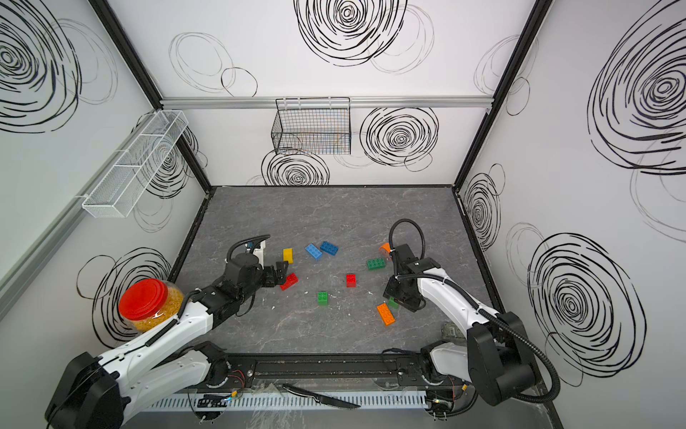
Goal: Assemble an ice cream with lego
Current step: Pick up the lego brick from the center of the board.
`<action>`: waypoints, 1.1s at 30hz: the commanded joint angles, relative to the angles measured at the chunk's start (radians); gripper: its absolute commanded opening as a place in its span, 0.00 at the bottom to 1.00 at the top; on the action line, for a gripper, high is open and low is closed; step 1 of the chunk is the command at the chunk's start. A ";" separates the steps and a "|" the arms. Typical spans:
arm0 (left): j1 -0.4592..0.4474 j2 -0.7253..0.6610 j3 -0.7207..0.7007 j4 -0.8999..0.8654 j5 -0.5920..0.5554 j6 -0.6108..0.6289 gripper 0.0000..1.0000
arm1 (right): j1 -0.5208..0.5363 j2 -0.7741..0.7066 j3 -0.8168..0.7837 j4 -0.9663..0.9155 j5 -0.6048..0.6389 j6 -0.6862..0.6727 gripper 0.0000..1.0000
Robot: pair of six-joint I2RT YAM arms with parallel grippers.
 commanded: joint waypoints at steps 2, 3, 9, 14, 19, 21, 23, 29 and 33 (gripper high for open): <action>-0.004 0.001 0.025 0.022 0.001 0.008 0.99 | -0.004 0.022 -0.015 0.034 0.022 0.010 0.58; -0.004 0.001 0.025 0.022 0.002 0.009 0.99 | -0.005 0.023 -0.015 0.039 0.025 0.008 0.57; -0.003 -0.002 0.026 0.020 -0.003 0.010 0.99 | -0.004 0.049 -0.010 0.047 0.037 -0.004 0.51; -0.003 -0.005 0.025 0.018 -0.008 0.009 0.99 | -0.003 0.060 -0.018 0.054 0.039 -0.011 0.48; -0.003 -0.009 0.024 0.015 -0.011 0.009 0.99 | -0.001 0.054 -0.018 0.052 0.043 -0.014 0.38; -0.002 -0.010 0.025 0.014 -0.013 0.007 0.99 | 0.003 0.050 -0.016 0.050 0.042 -0.016 0.33; -0.003 -0.011 0.026 0.014 -0.012 0.007 0.99 | 0.013 0.050 -0.007 0.046 0.044 -0.020 0.31; 0.007 -0.015 0.019 0.014 0.007 -0.020 0.99 | 0.102 0.059 0.104 0.004 0.088 -0.023 0.27; 0.020 -0.030 0.007 0.010 0.025 -0.046 0.99 | 0.176 0.100 0.219 -0.037 0.111 -0.031 0.25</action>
